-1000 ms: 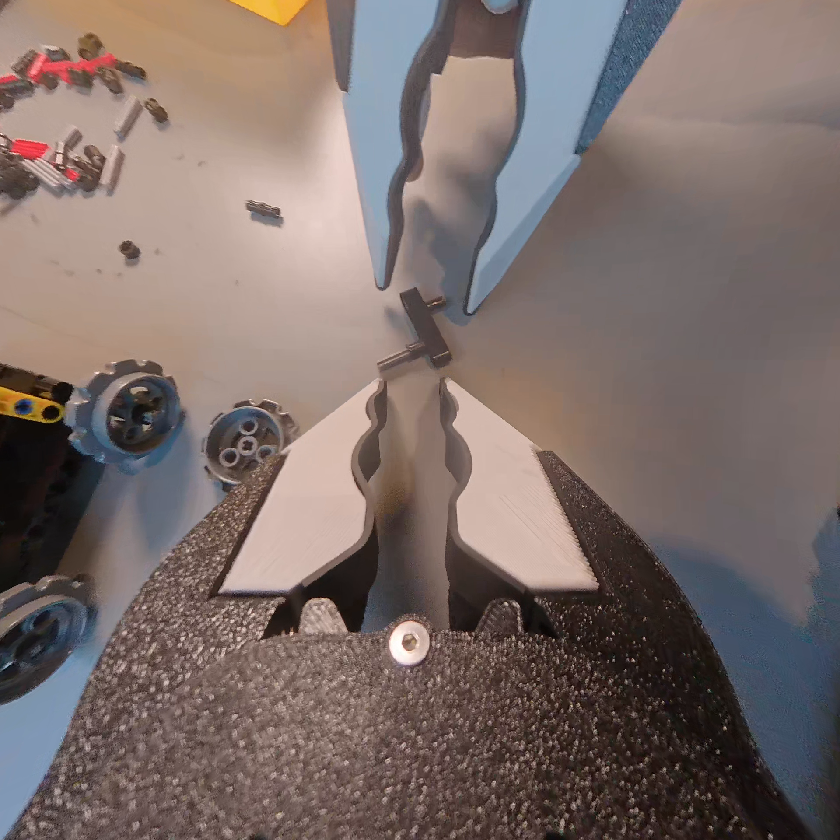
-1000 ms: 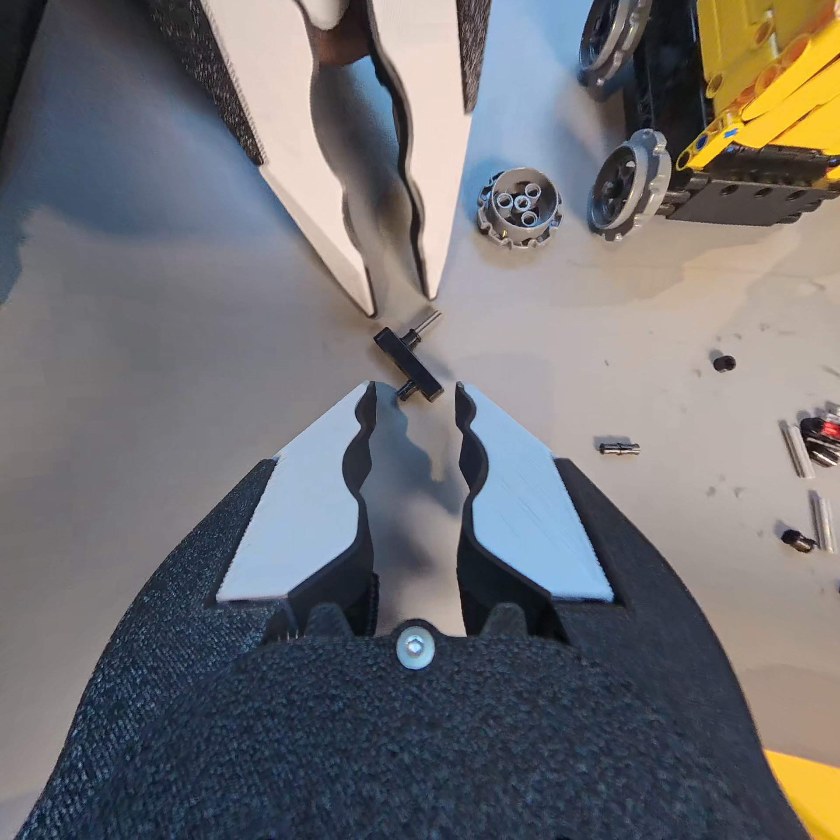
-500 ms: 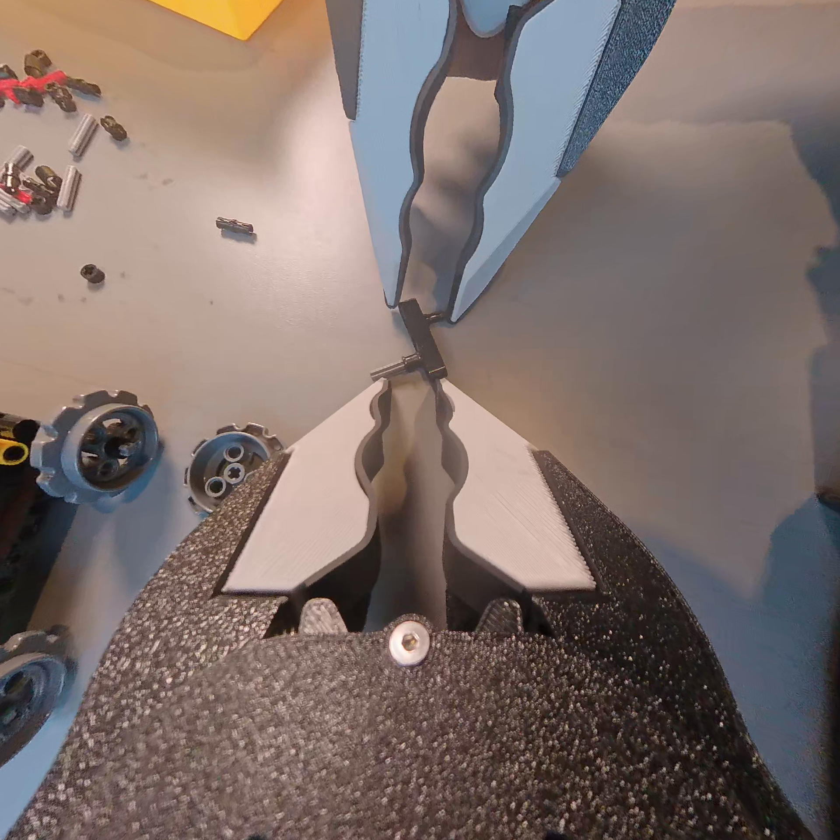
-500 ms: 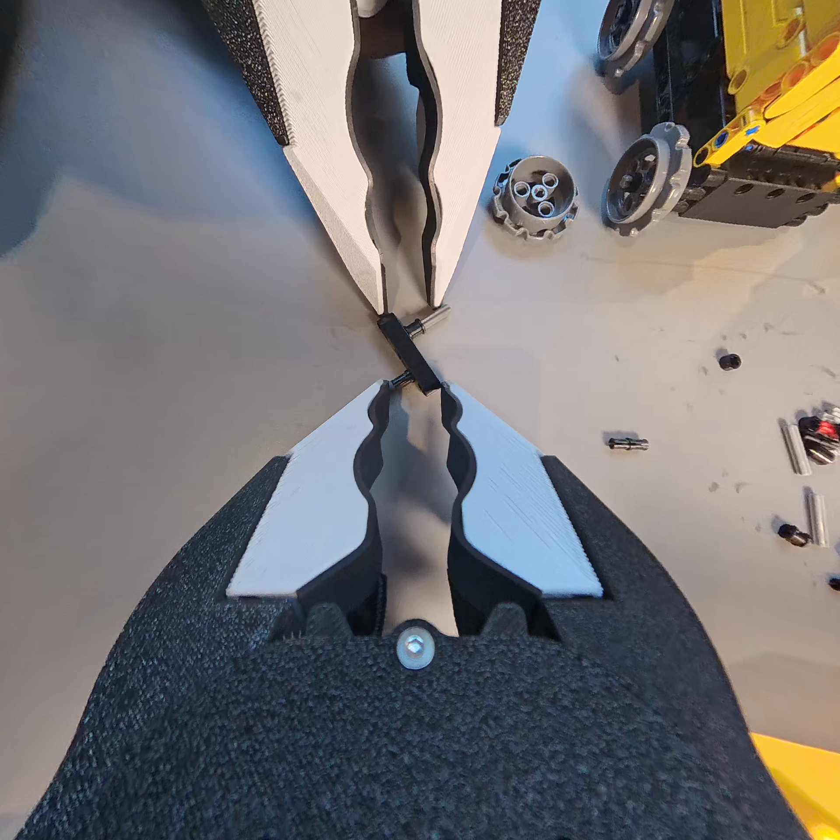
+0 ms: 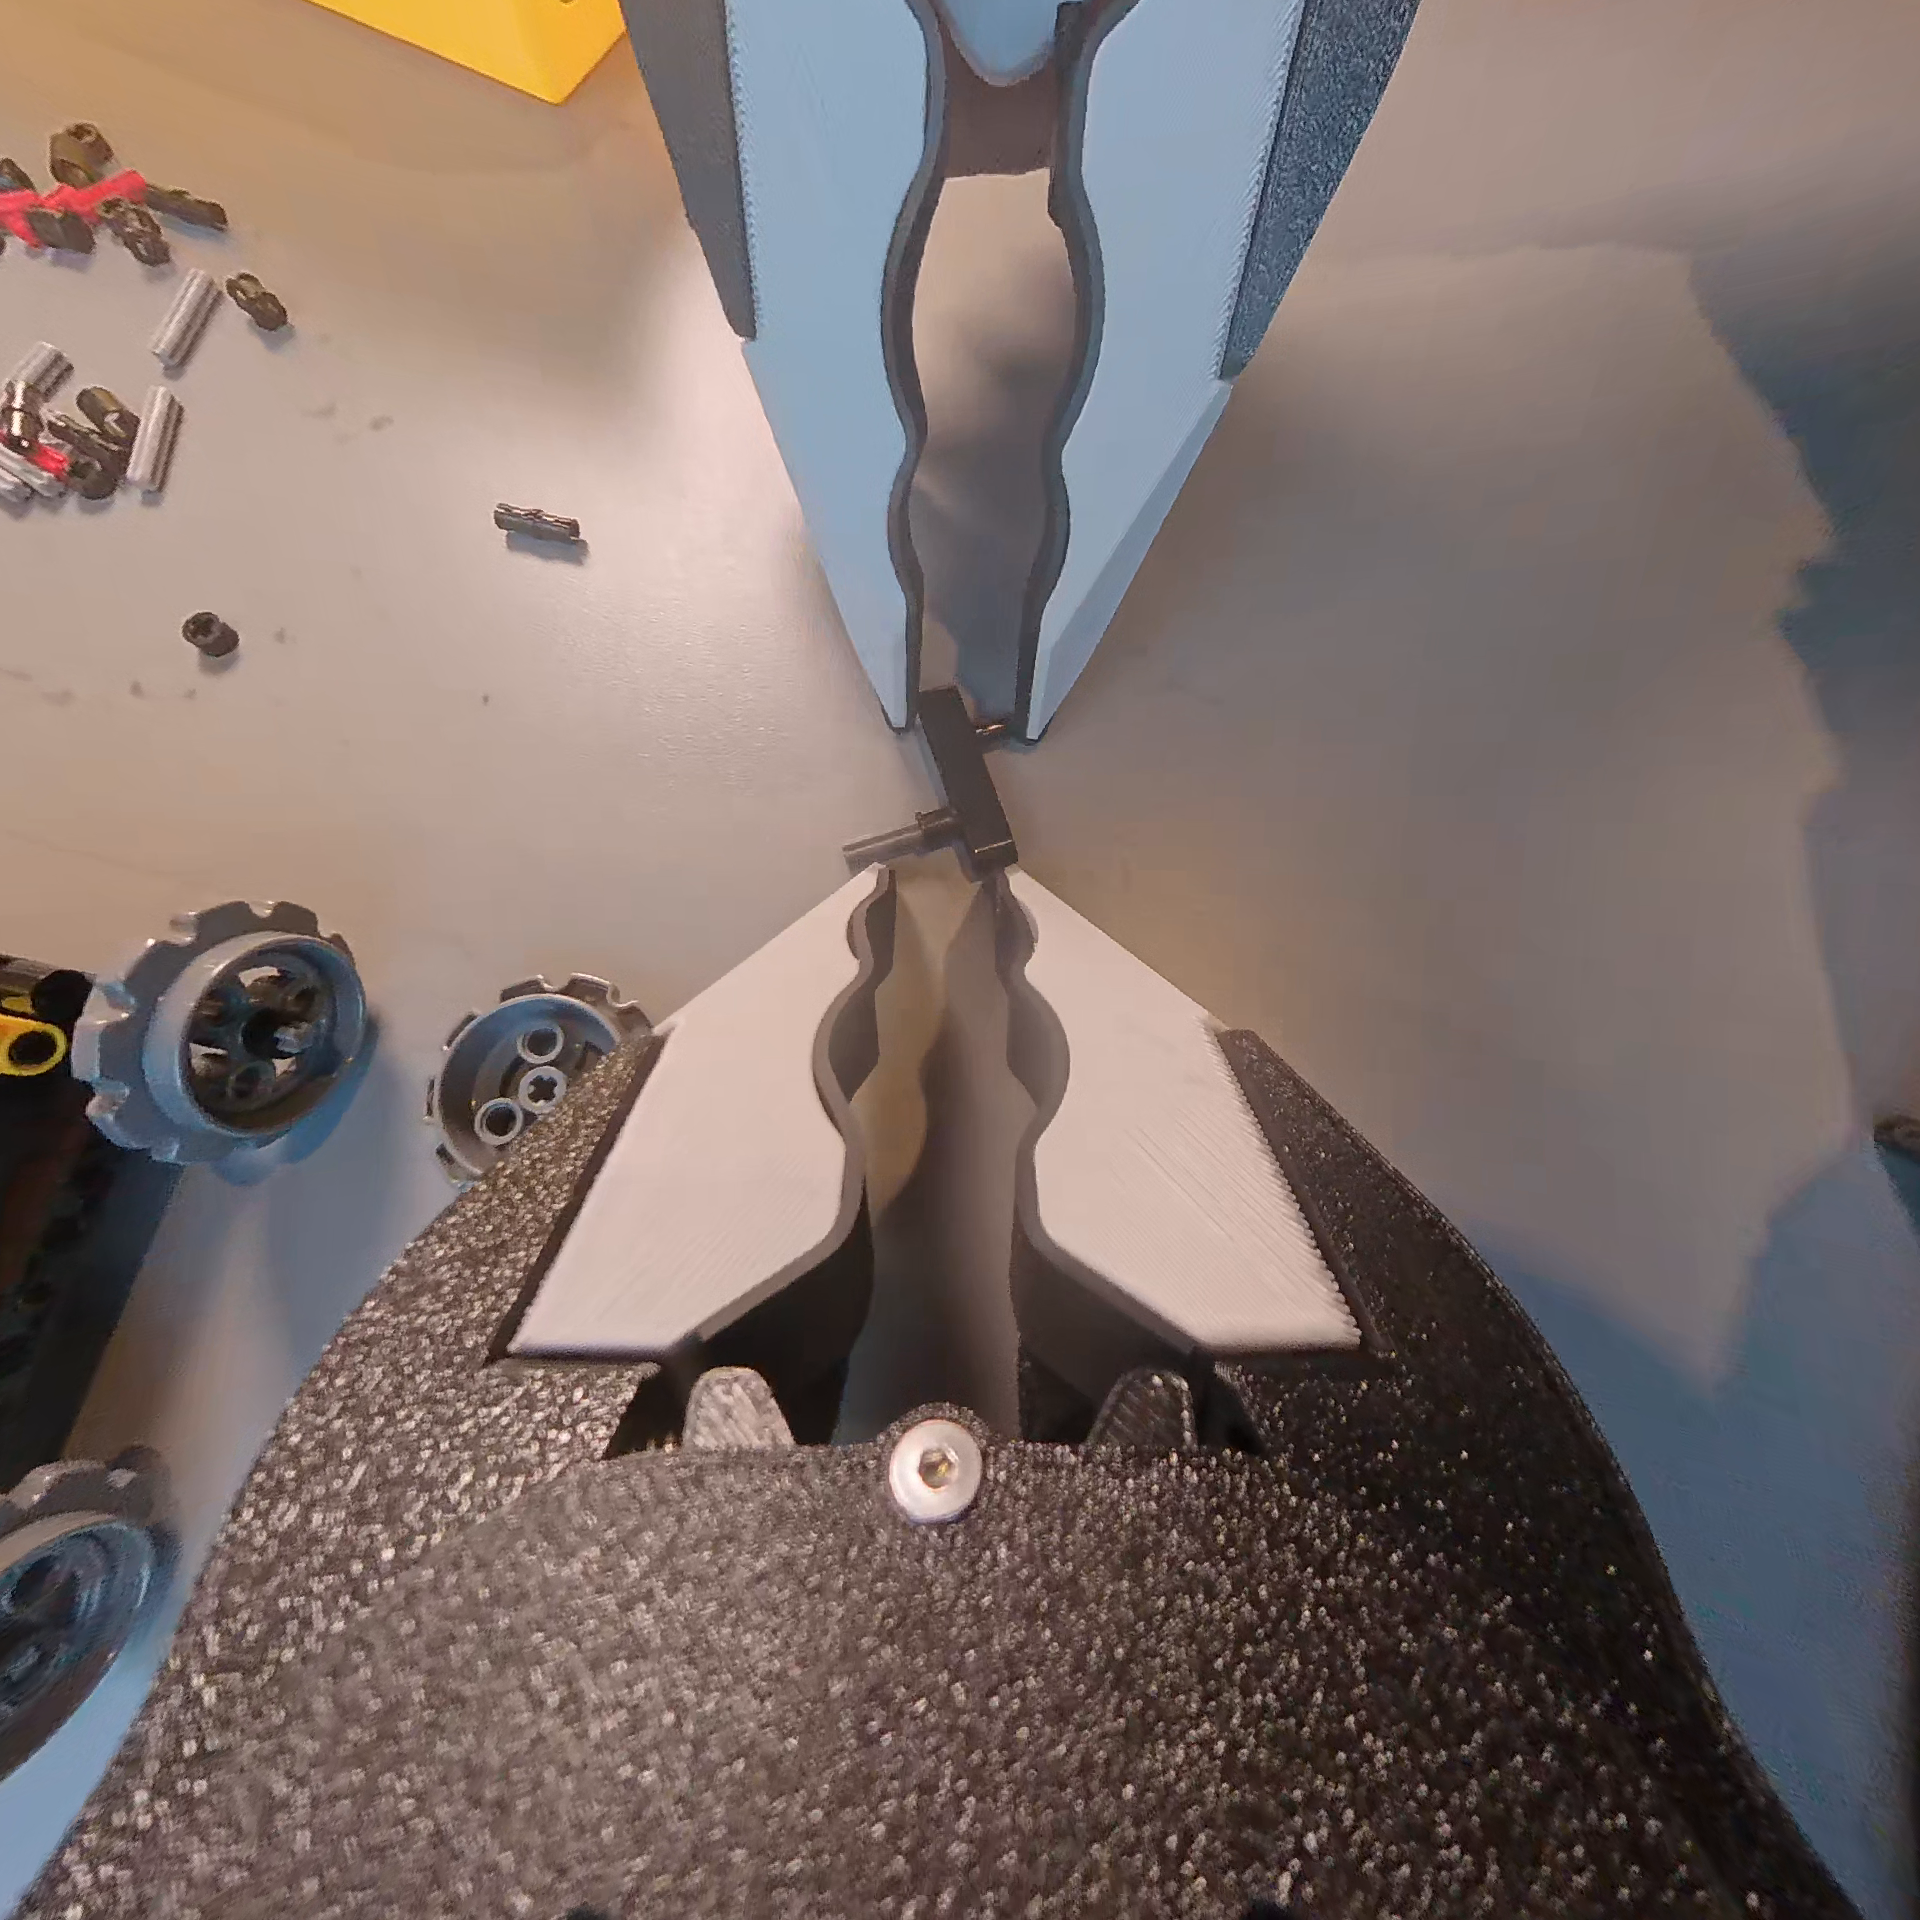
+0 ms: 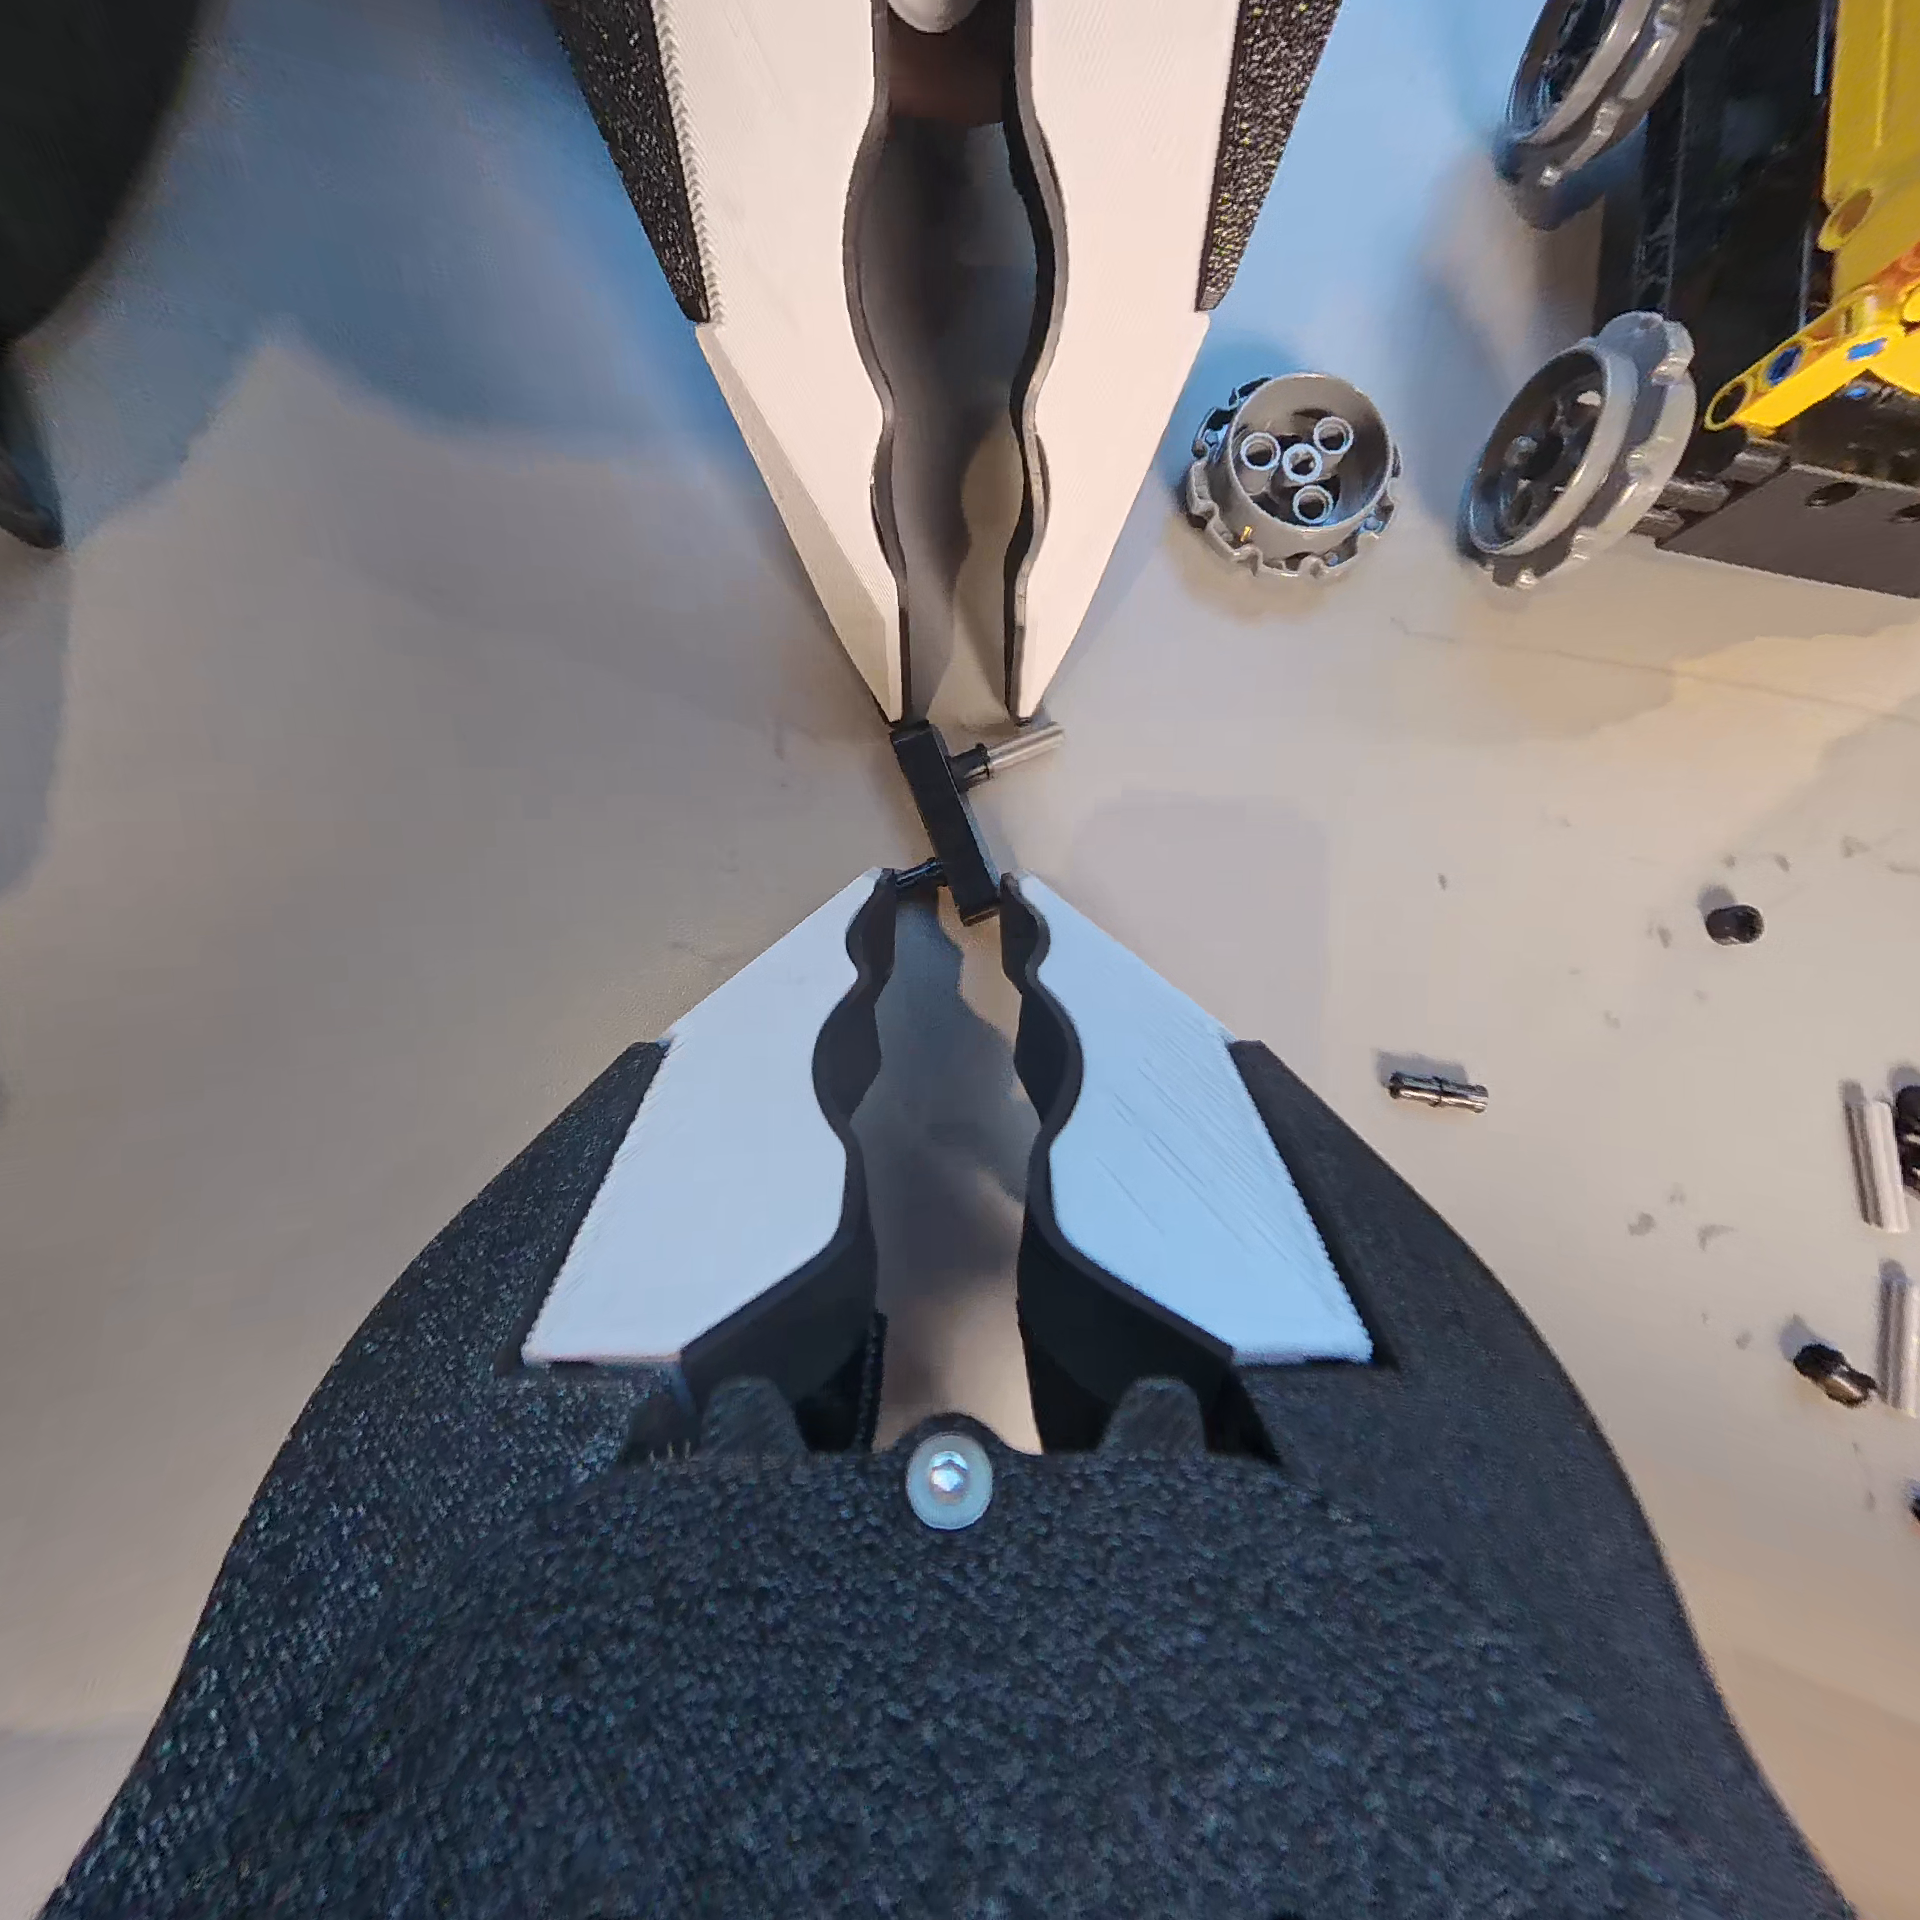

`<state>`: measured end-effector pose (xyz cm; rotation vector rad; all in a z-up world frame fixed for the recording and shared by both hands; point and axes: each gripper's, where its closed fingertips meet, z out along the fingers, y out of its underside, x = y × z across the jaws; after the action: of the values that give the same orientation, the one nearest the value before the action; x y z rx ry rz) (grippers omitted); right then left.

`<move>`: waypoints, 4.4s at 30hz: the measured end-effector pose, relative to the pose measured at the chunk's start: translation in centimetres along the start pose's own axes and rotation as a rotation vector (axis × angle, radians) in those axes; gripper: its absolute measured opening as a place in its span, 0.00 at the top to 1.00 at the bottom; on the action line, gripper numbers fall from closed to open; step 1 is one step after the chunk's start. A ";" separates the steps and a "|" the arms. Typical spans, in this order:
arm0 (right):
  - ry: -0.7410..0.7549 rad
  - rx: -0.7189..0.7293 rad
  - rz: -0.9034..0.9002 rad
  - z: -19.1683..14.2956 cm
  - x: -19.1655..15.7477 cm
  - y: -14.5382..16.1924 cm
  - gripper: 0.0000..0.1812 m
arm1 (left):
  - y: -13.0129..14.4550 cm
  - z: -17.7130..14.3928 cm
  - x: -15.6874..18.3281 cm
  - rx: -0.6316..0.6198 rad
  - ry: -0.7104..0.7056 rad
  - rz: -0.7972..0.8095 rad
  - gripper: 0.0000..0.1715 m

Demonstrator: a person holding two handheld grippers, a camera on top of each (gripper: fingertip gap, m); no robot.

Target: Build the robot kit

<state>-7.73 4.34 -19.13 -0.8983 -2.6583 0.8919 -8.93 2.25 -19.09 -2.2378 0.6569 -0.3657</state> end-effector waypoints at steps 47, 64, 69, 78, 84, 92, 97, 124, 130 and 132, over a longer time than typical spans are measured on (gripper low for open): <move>0.681 0.049 0.441 -4.9 8.9 2.4 0.98 | -3.9 -5.0 -3.7 0.259 0.119 -0.327 0.86; 0.571 0.172 0.522 -4.9 9.4 2.0 0.97 | -4.5 -5.8 -3.8 0.384 0.142 -0.294 0.86; 0.671 0.336 0.063 -6.6 4.9 -6.2 0.97 | -6.3 -7.1 -2.5 0.511 0.273 -0.356 0.86; 0.755 0.354 -0.209 -7.2 0.9 -11.4 0.97 | -8.3 -9.3 0.0 0.653 0.672 -0.601 0.89; 0.749 0.330 -0.238 -7.2 0.5 -11.6 0.97 | -8.5 -9.8 0.6 0.661 0.733 -0.601 0.97; 0.647 0.454 -0.193 -8.0 -1.1 -12.4 0.92 | -8.8 -11.1 1.7 0.678 0.857 -0.596 0.99; 0.642 0.450 -0.205 -8.0 -1.5 -12.4 0.98 | -8.8 -11.2 2.2 0.670 0.876 -0.580 0.99; 0.698 0.305 0.296 -5.7 -2.5 0.0 0.98 | -1.3 0.8 1.2 -0.122 0.088 0.174 0.87; 0.723 0.324 0.298 -5.4 -2.2 -0.5 0.98 | -1.1 1.5 0.6 -0.152 0.045 0.098 0.92; 0.726 0.330 0.295 -5.3 -2.1 -0.7 0.98 | -1.1 1.4 0.6 -0.124 0.060 0.046 0.91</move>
<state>-4.46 5.21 -14.45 -1.2468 -1.7419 0.8194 -7.46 3.37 -19.16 -2.3326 0.7801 -0.3793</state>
